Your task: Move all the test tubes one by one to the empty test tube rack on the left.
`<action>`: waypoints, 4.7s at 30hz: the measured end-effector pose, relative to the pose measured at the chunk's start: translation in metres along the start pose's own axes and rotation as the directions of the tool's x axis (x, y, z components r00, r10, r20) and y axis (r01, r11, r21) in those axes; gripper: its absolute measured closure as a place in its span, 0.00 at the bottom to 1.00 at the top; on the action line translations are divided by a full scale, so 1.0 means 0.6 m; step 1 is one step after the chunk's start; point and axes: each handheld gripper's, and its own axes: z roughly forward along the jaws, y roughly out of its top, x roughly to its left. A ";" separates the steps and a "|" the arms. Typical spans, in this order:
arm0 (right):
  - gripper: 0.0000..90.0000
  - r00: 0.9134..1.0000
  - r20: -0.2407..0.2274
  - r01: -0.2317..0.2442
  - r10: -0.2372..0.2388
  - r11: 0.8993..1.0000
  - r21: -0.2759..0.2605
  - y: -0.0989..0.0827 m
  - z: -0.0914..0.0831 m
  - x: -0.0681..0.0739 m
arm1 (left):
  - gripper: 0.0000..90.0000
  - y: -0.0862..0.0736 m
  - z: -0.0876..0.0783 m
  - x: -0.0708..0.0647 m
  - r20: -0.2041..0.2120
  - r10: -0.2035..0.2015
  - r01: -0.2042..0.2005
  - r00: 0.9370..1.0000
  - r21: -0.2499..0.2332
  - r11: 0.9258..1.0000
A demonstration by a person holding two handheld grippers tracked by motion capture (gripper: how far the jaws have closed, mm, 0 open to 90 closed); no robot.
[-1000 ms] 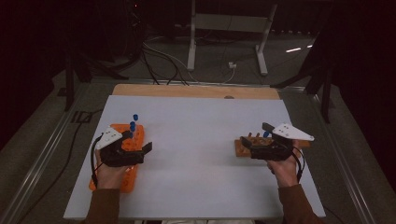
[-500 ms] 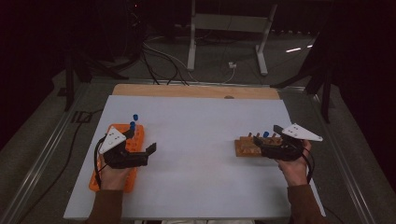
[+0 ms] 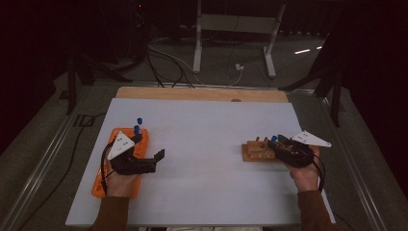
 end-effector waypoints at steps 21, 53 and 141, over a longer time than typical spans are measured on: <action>0.81 0.999 -0.040 0.032 -0.031 0.999 0.019 -0.014 0.023 0.004 | 0.01 -0.003 0.006 -0.003 0.006 0.005 -0.006 1.000 0.022 1.000; 0.85 0.999 0.001 0.054 -0.054 0.993 -0.109 0.035 -0.029 0.011 | 0.01 -0.004 0.011 -0.006 0.018 0.006 -0.007 1.000 0.027 1.000; 0.85 0.876 -0.443 0.175 -0.191 0.981 -0.077 0.113 0.090 0.325 | 0.59 0.008 0.082 -0.119 0.172 0.108 -0.116 0.979 0.040 0.992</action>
